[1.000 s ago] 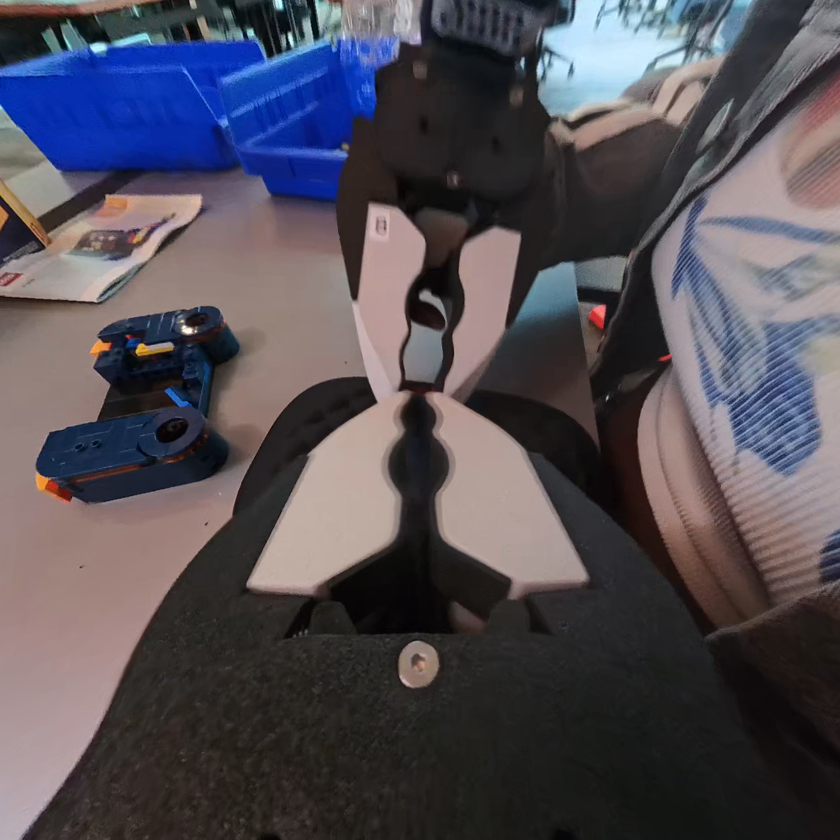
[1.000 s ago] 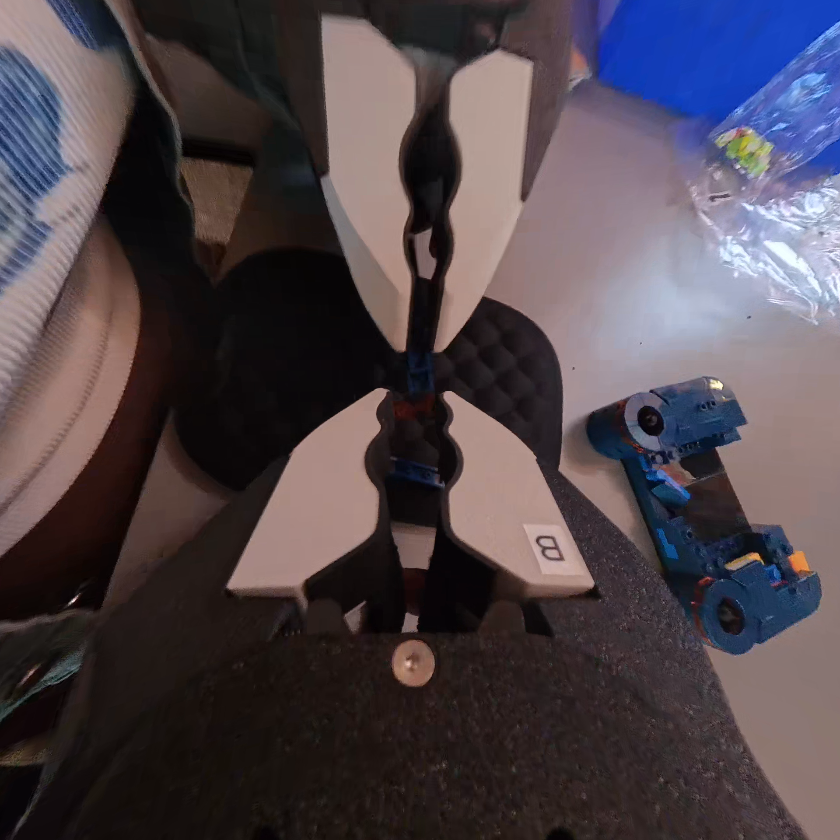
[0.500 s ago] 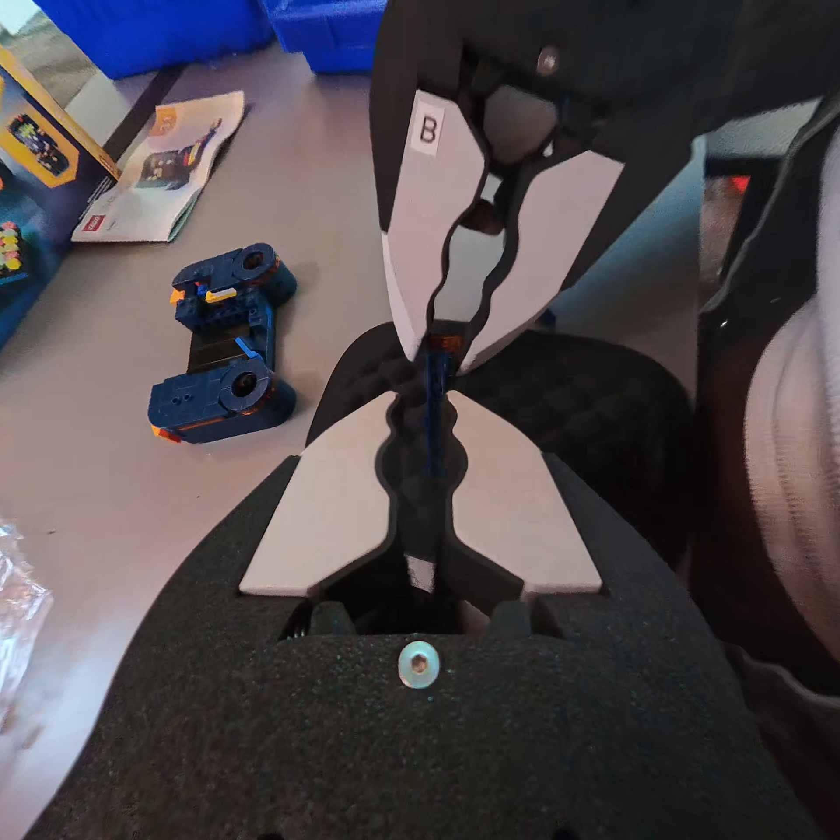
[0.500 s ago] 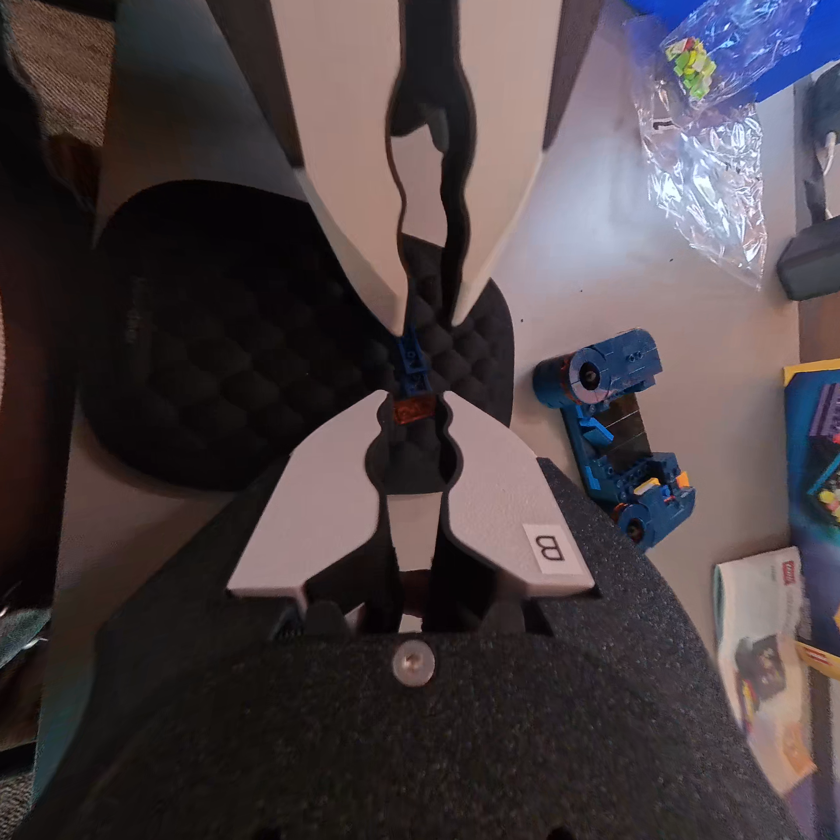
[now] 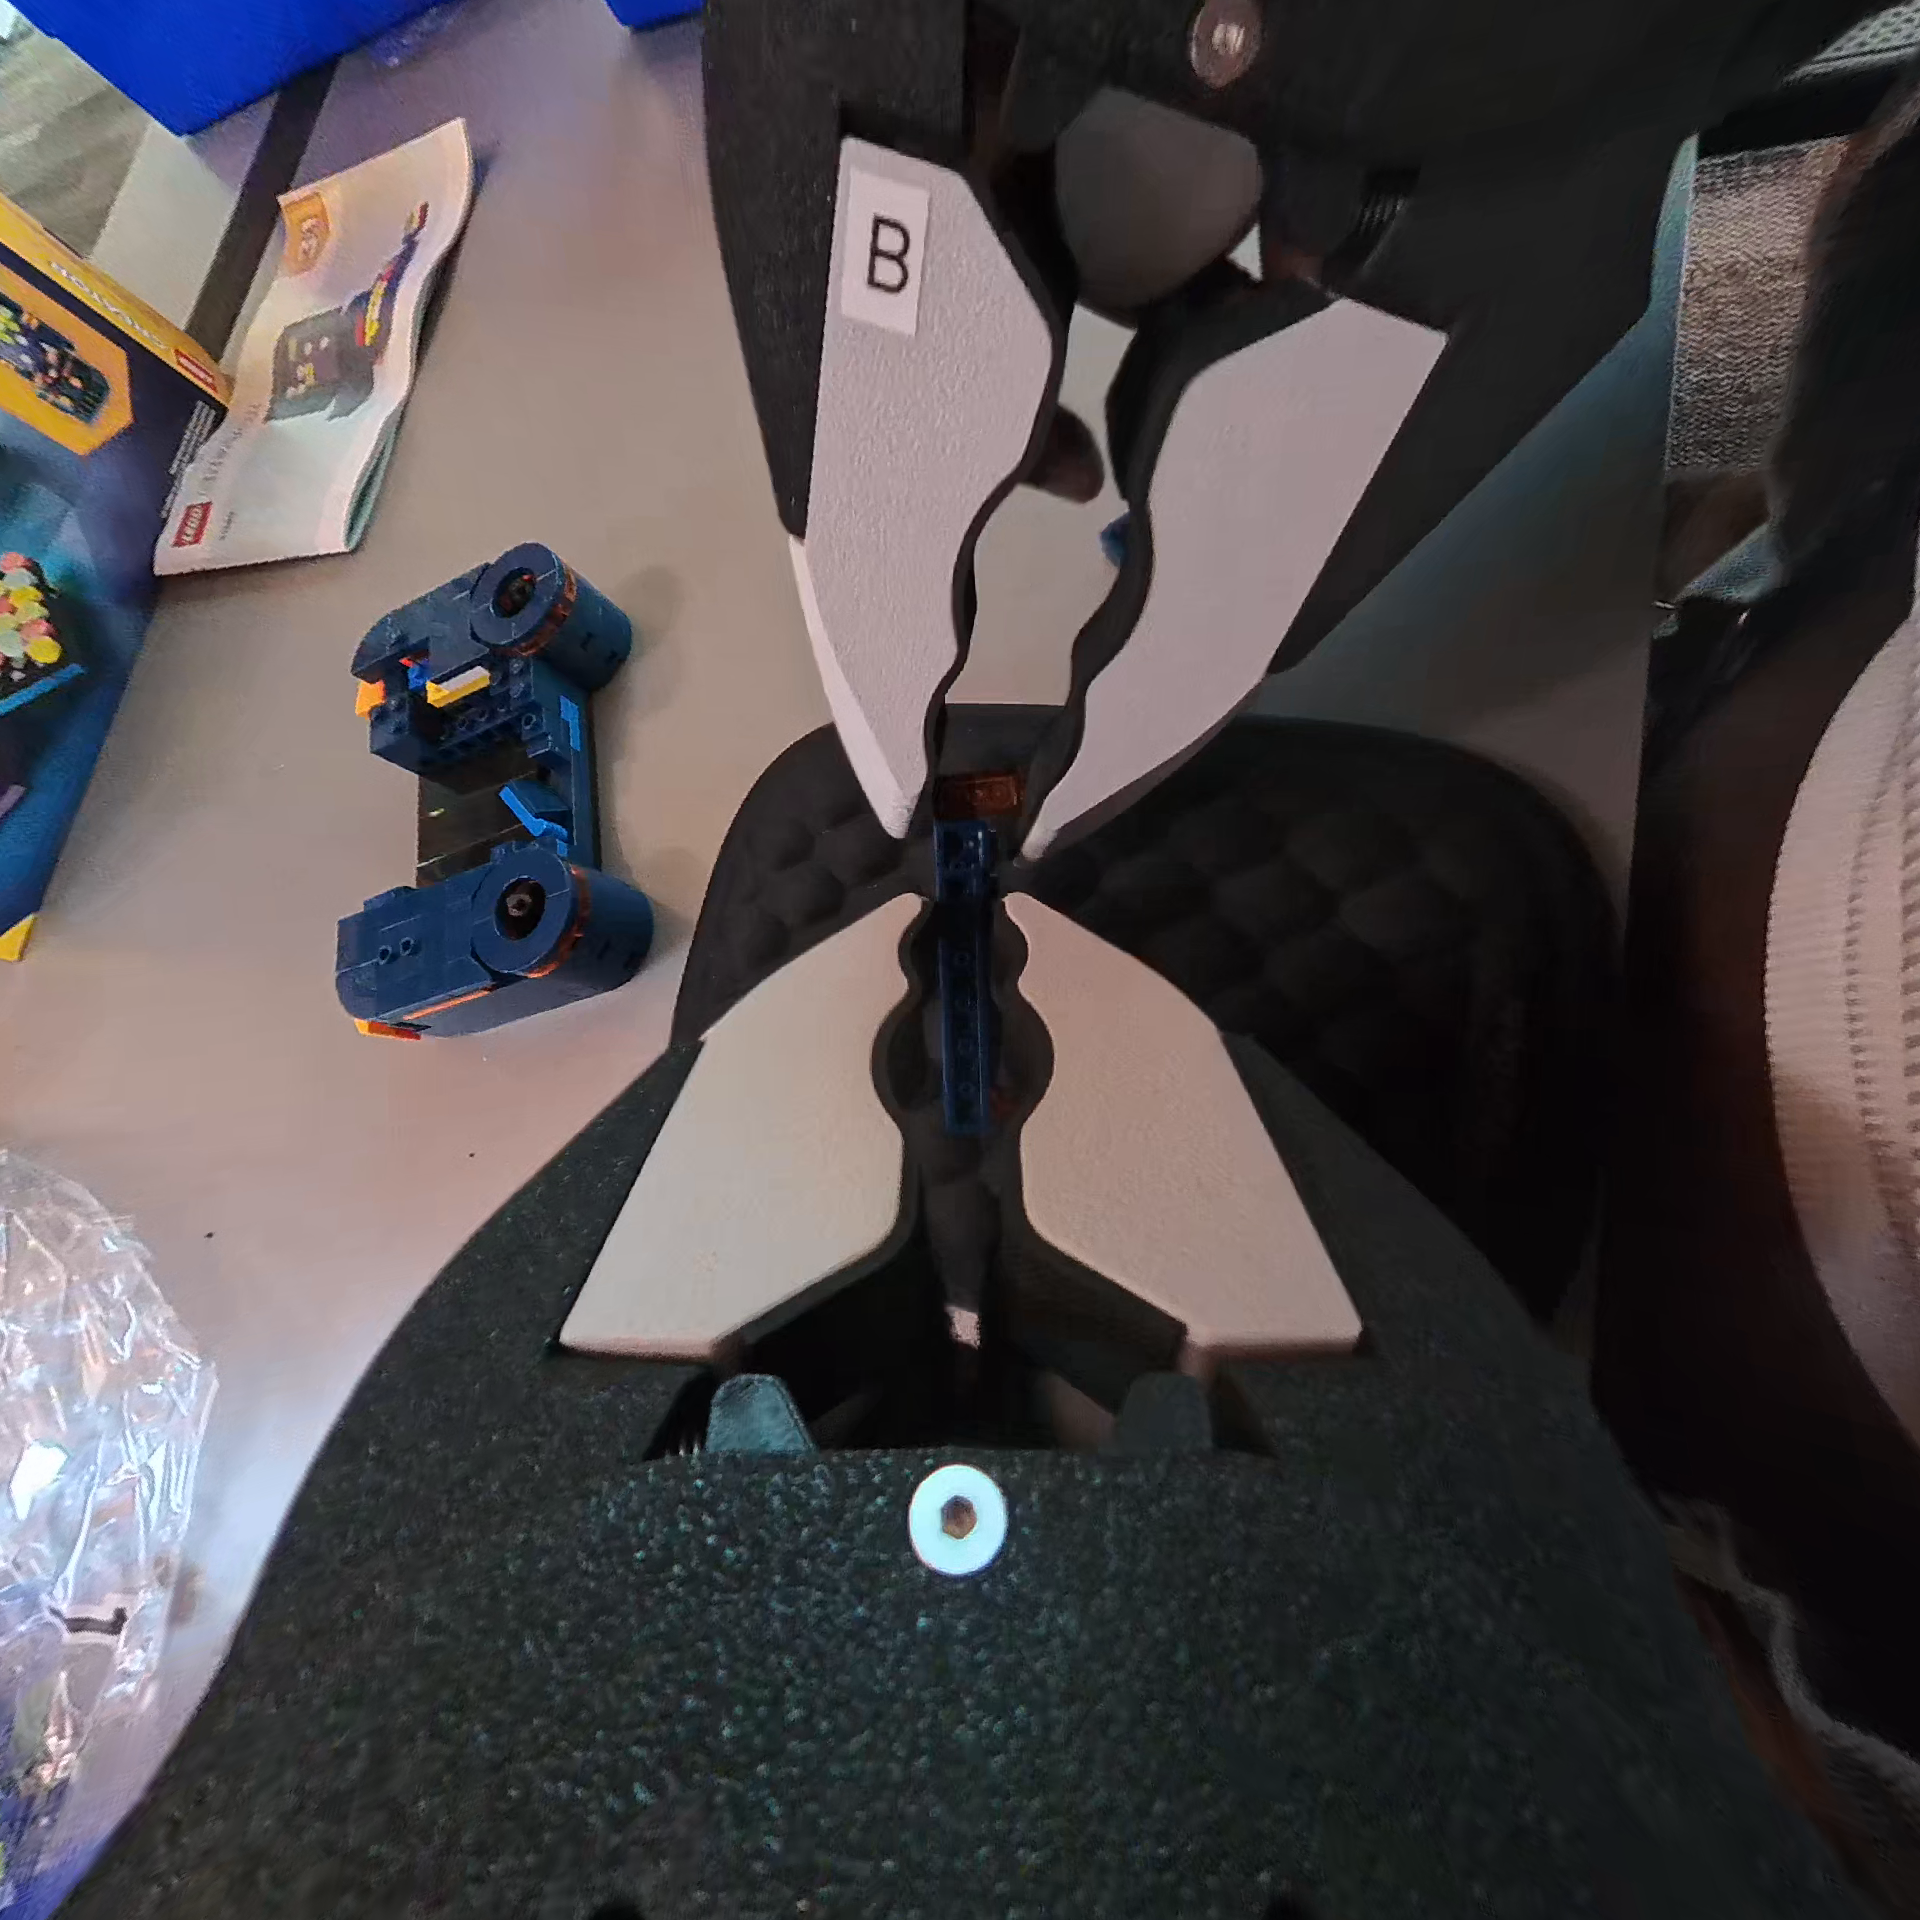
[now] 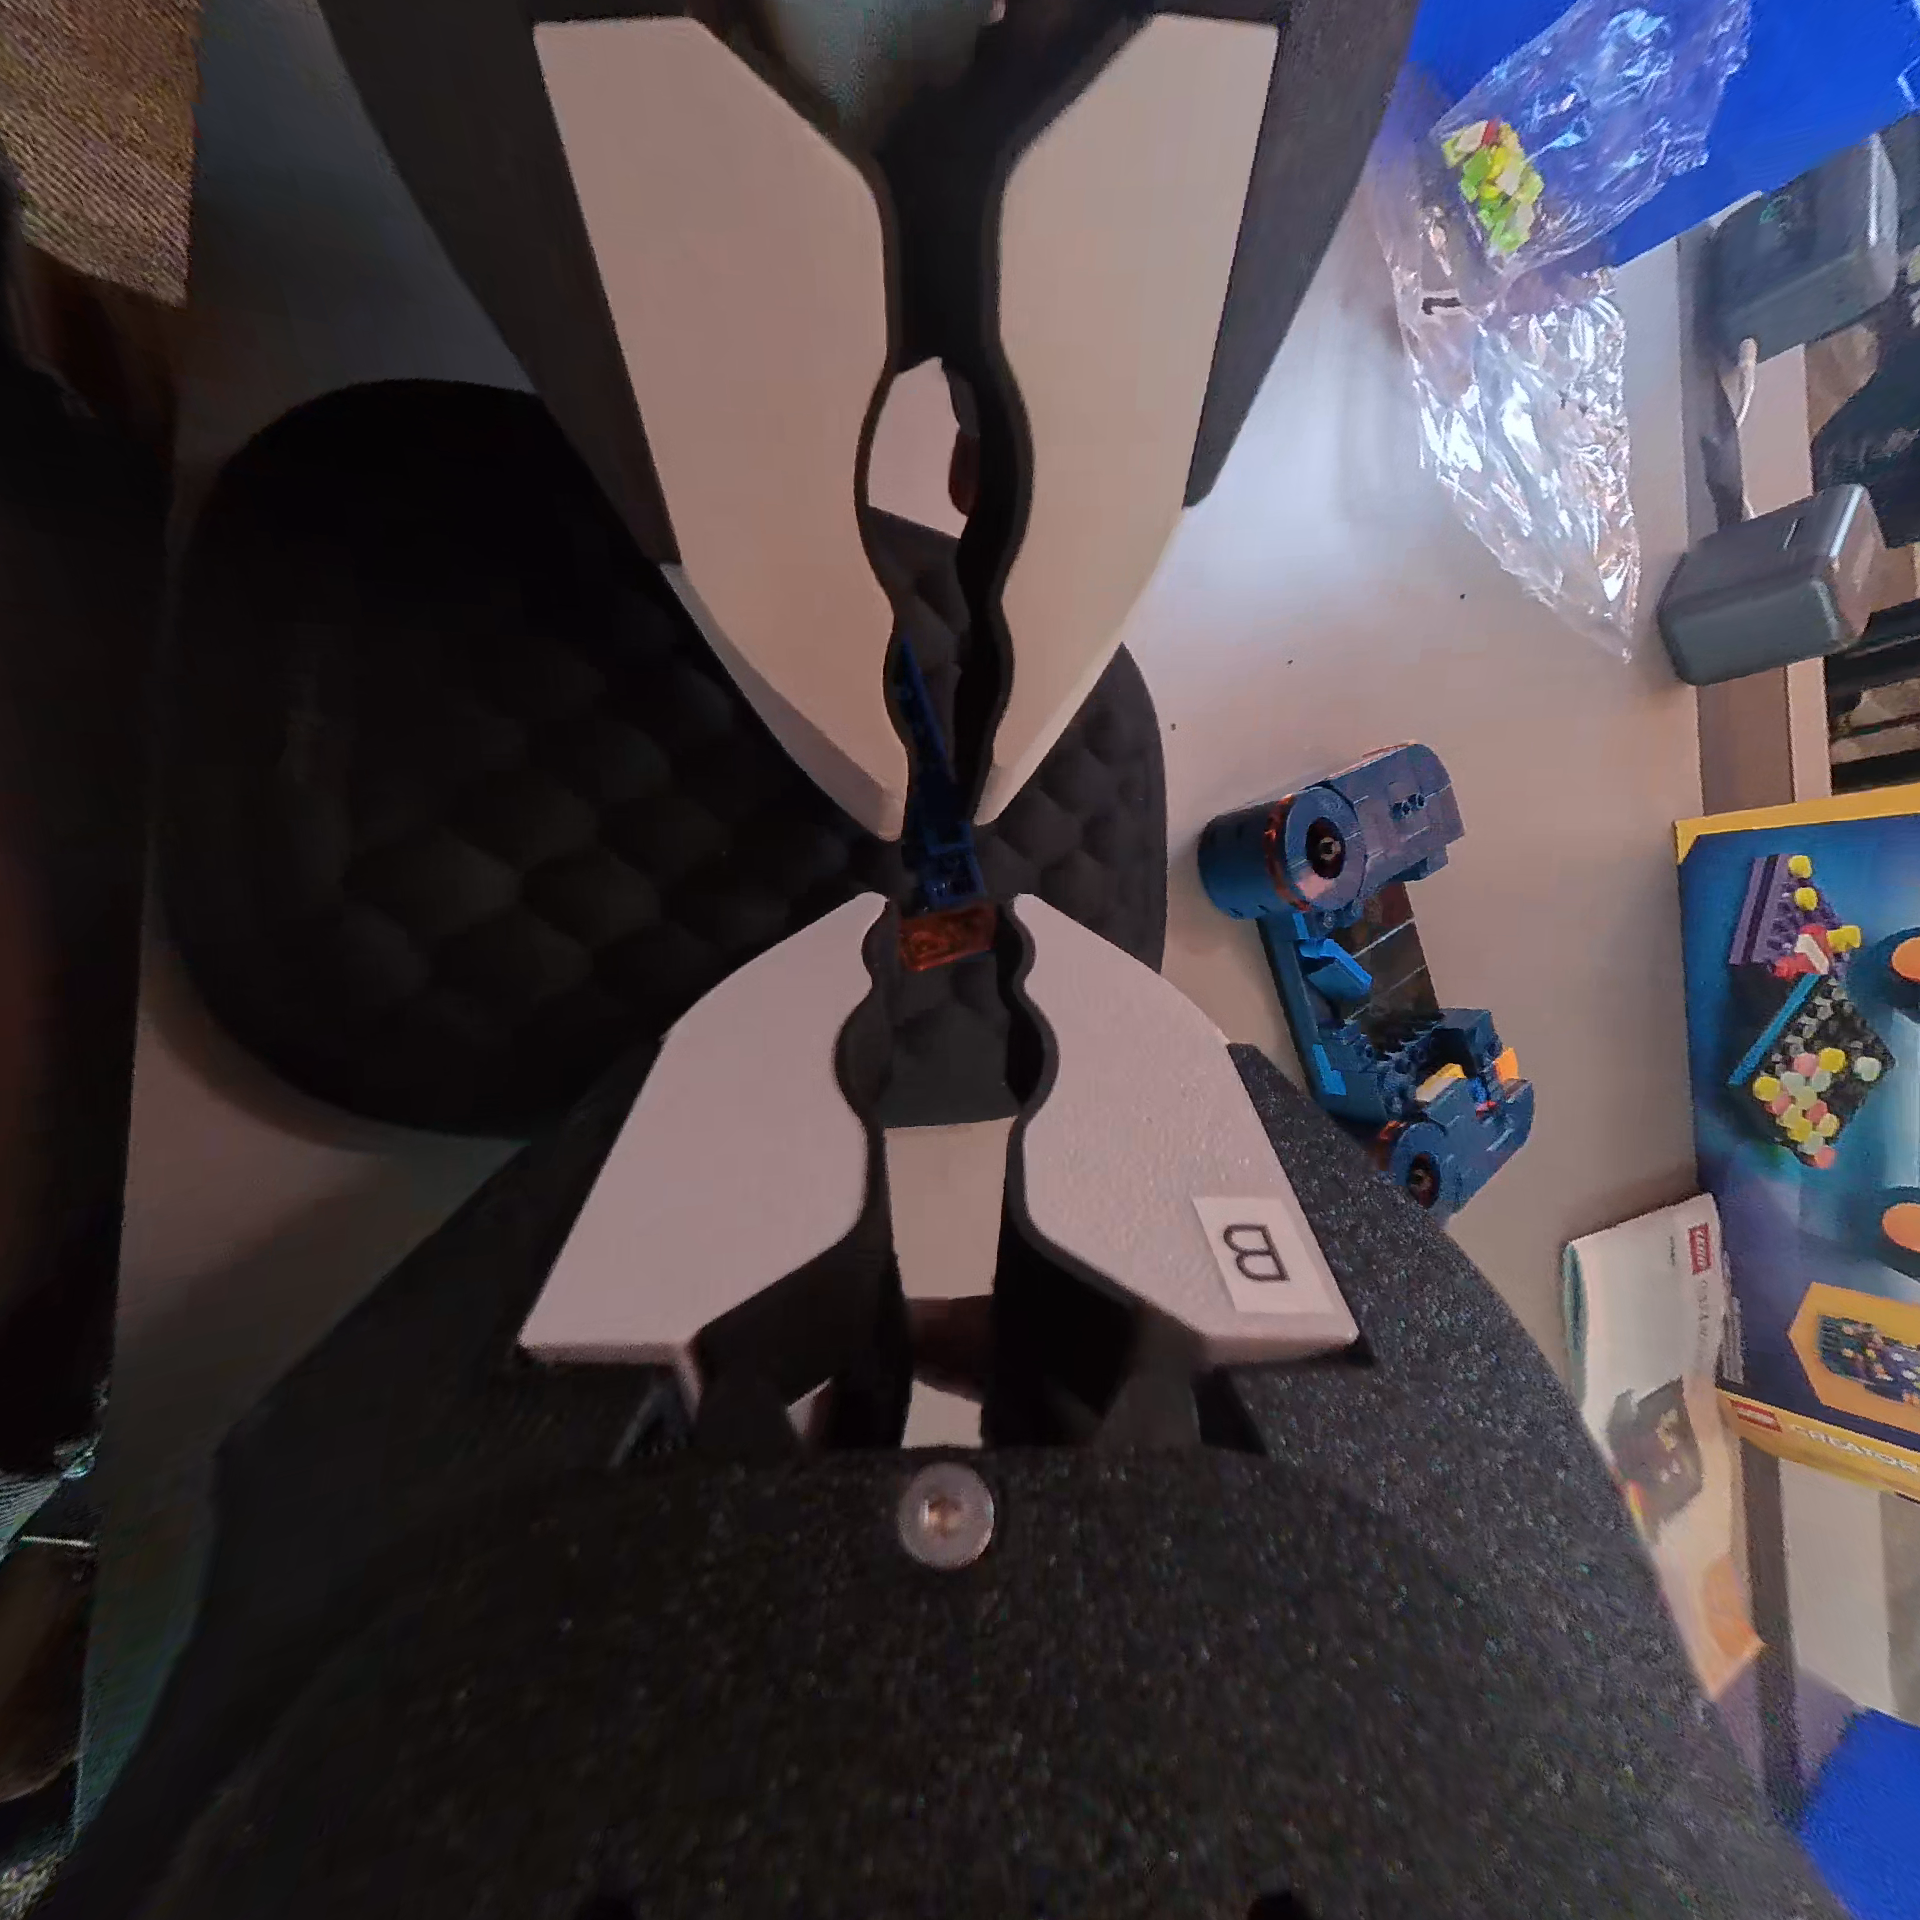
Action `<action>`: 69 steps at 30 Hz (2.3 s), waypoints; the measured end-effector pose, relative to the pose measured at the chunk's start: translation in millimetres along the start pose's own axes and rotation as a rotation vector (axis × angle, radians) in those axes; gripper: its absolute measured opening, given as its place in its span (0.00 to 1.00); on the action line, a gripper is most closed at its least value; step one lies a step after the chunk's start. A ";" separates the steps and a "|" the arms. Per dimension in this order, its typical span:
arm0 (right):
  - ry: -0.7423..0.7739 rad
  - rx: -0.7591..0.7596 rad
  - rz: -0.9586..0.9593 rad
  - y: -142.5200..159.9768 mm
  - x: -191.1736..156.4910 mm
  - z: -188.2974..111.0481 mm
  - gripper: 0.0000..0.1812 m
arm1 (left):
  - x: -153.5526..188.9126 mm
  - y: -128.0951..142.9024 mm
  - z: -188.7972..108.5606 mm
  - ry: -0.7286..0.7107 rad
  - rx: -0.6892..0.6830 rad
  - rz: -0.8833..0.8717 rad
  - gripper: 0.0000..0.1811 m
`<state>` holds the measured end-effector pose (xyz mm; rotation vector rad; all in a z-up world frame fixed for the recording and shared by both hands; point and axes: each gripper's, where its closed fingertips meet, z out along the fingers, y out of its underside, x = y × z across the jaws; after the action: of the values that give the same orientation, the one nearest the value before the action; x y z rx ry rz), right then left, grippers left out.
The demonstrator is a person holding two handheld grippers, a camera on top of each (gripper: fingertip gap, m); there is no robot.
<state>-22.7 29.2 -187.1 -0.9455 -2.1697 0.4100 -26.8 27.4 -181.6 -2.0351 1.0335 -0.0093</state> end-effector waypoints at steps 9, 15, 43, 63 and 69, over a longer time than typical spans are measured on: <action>-0.063 0.051 -0.081 0.3 -16.0 -3.2 0.00 | 7.5 3.7 8.2 -0.020 -0.075 0.024 0.05; -0.077 0.029 -0.075 0.1 -11.1 -0.7 0.01 | 7.1 5.2 8.8 -0.013 -0.094 0.018 0.05; -0.602 -0.151 0.467 4.4 -16.3 15.7 0.00 | 8.1 14.7 6.4 0.117 0.082 -0.180 0.04; -0.470 0.011 0.399 -10.2 -9.5 3.0 0.00 | 8.8 14.0 1.5 0.119 0.020 -0.222 0.04; -0.448 -0.016 0.236 -4.7 -10.7 3.6 0.00 | 11.2 14.5 3.6 0.120 0.021 -0.213 0.04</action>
<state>-22.6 18.2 -192.3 -1.2152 -2.4643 0.7817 -27.8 17.7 -197.6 -2.1376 0.8797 -0.2550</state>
